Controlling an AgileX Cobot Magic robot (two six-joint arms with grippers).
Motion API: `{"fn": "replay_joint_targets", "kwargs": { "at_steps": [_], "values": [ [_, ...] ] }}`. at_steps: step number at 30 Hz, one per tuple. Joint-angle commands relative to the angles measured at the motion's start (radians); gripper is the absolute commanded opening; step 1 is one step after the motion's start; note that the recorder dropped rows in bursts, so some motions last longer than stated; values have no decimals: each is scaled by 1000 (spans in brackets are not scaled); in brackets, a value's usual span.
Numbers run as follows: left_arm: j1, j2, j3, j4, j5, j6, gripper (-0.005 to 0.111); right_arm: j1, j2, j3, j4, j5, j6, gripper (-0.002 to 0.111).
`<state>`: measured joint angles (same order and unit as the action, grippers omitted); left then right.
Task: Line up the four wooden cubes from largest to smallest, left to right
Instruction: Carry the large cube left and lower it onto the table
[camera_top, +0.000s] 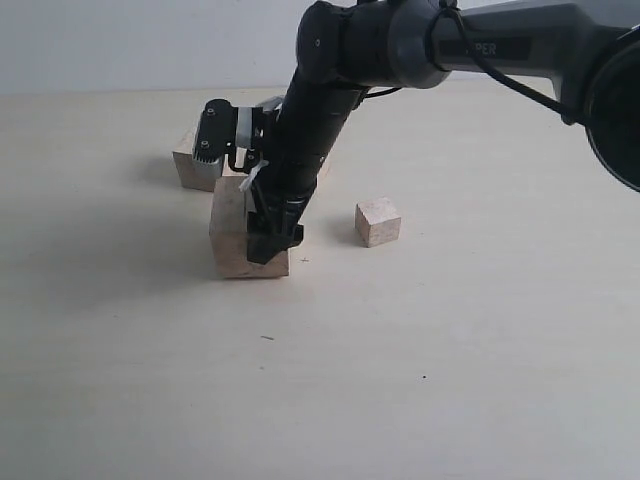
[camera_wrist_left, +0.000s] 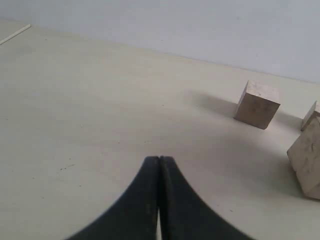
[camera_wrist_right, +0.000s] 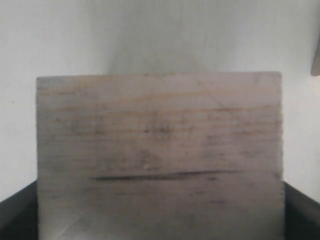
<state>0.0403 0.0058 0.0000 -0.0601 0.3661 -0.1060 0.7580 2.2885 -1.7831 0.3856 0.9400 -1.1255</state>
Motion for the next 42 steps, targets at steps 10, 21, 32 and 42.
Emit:
{"fn": "replay_joint_targets", "kwargs": {
  "at_steps": [10, 21, 32, 42],
  "values": [
    [-5, -6, 0, -3, -9, -2, 0, -2, -6, -15, 25, -49, 9, 81],
    [-5, -6, 0, -3, -9, -2, 0, -2, -6, -15, 21, -49, 11, 97],
    [-5, -6, 0, -3, -9, -2, 0, -2, -35, -15, -35, -49, 9, 100],
    [-5, -6, 0, -3, -9, -2, 0, -2, -35, -15, -43, -46, 11, 100]
  ]
}}
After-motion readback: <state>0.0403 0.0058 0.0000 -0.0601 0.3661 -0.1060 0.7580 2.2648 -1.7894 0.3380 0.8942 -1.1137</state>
